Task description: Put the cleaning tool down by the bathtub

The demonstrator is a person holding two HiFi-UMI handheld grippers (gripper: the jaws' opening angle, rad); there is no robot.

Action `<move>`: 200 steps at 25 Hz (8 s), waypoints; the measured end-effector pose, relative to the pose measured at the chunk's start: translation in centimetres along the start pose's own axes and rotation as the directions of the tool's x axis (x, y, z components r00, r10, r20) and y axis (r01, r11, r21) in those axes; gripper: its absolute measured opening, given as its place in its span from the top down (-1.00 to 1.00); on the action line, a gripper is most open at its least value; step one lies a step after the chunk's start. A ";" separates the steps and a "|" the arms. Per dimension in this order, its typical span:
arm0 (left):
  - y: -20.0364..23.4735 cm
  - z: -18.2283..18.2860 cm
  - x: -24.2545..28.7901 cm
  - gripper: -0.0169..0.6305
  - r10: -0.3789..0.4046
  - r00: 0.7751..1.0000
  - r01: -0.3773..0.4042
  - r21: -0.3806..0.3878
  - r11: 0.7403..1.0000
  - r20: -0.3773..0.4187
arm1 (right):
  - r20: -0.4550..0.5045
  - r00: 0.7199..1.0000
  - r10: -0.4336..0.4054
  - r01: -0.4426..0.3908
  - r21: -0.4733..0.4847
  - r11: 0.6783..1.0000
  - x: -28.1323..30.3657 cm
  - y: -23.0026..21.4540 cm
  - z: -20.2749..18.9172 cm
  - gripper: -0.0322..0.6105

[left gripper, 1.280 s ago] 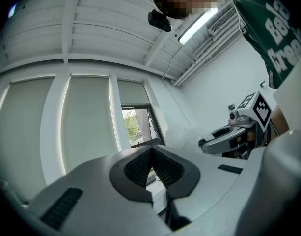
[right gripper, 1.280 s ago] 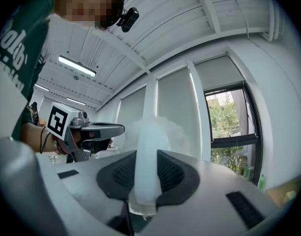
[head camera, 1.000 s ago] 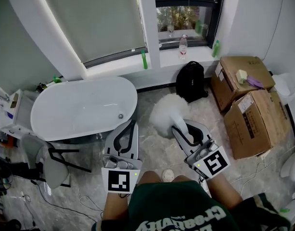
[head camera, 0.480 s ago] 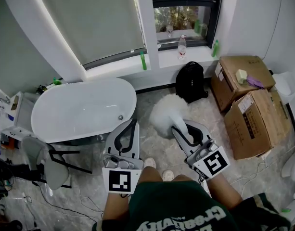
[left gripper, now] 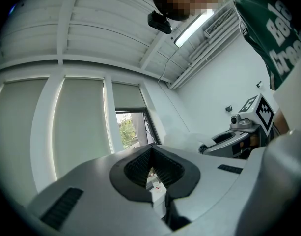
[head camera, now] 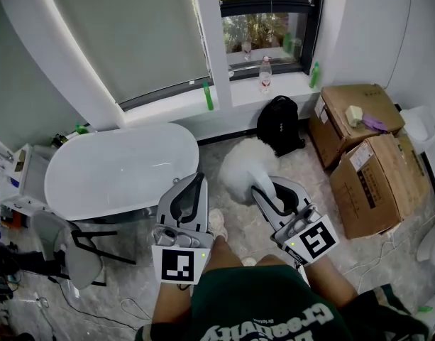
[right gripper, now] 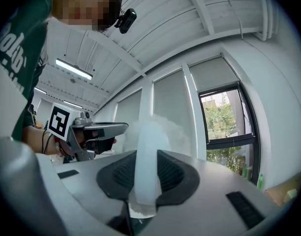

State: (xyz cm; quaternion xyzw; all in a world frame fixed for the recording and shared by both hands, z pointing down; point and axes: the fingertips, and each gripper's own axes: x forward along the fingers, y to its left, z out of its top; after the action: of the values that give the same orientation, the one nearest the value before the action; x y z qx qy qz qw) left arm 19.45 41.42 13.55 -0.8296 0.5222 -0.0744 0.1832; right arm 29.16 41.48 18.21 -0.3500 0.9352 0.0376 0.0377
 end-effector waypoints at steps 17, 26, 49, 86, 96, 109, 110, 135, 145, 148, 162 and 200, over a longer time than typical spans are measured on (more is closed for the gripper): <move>6.0 -3.7 4.0 0.93 0.038 0.999 -0.036 -0.050 0.998 0.029 | -0.024 1.000 -0.011 0.009 -0.074 0.997 7.6 -2.3 -2.0 0.61; 11.1 -5.2 8.7 0.93 0.025 0.999 -0.021 -0.084 0.996 0.042 | -0.030 0.999 -0.017 0.015 -0.060 0.998 13.8 -5.0 -1.8 0.61; 19.4 -12.6 21.6 0.93 -0.105 0.994 0.106 -0.190 0.976 0.014 | -0.104 0.989 -0.101 0.106 0.045 0.993 26.6 -13.2 -5.5 0.61; 33.6 -19.4 33.3 0.93 -0.134 0.990 0.140 -0.214 0.967 0.044 | -0.135 0.978 -0.159 0.167 0.056 0.984 43.6 -21.2 -8.3 0.61; 35.4 -20.4 33.8 0.93 -0.110 0.993 0.114 -0.210 0.971 0.029 | -0.149 0.977 -0.152 0.159 0.040 0.986 44.6 -21.9 -9.1 0.61; 34.8 -19.8 35.6 0.93 -0.071 0.997 0.074 -0.195 0.978 0.020 | -0.101 0.993 -0.063 0.071 0.084 0.994 45.0 -23.1 -8.6 0.61; 34.7 -19.8 35.8 0.93 -0.060 0.998 0.062 -0.193 0.979 0.018 | -0.102 0.993 -0.051 0.060 0.088 0.994 45.1 -23.4 -8.7 0.61; 33.4 -19.9 42.6 0.93 0.285 0.947 -0.303 -0.114 0.946 -0.148 | -0.113 0.960 0.255 -0.229 0.200 0.953 49.3 -33.2 -12.6 0.61; 33.9 -22.5 43.1 0.93 0.325 0.924 -0.345 -0.074 0.936 -0.200 | -0.134 0.938 0.319 -0.284 0.229 0.931 50.3 -33.0 -15.1 0.61; 34.5 -23.3 43.1 0.93 0.330 0.922 -0.350 -0.072 0.934 -0.202 | -0.138 0.932 0.335 -0.298 0.232 0.926 51.1 -32.5 -15.6 0.61; 39.9 -29.3 42.5 0.93 0.310 0.937 -0.327 -0.091 0.941 -0.163 | -0.171 0.927 0.334 -0.283 0.264 0.922 58.6 -30.1 -18.4 0.61; 50.2 -55.7 42.9 0.93 0.308 0.924 -0.362 -0.255 0.897 -0.228 | -0.413 0.846 0.338 -0.300 0.156 0.941 75.0 -25.2 -38.5 0.61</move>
State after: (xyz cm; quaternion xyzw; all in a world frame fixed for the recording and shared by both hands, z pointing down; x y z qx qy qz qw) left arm -21.22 -28.97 42.81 -0.7343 0.6774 -0.0391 0.0204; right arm -12.39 -30.07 48.16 -0.1871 0.9657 -0.0757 -0.1631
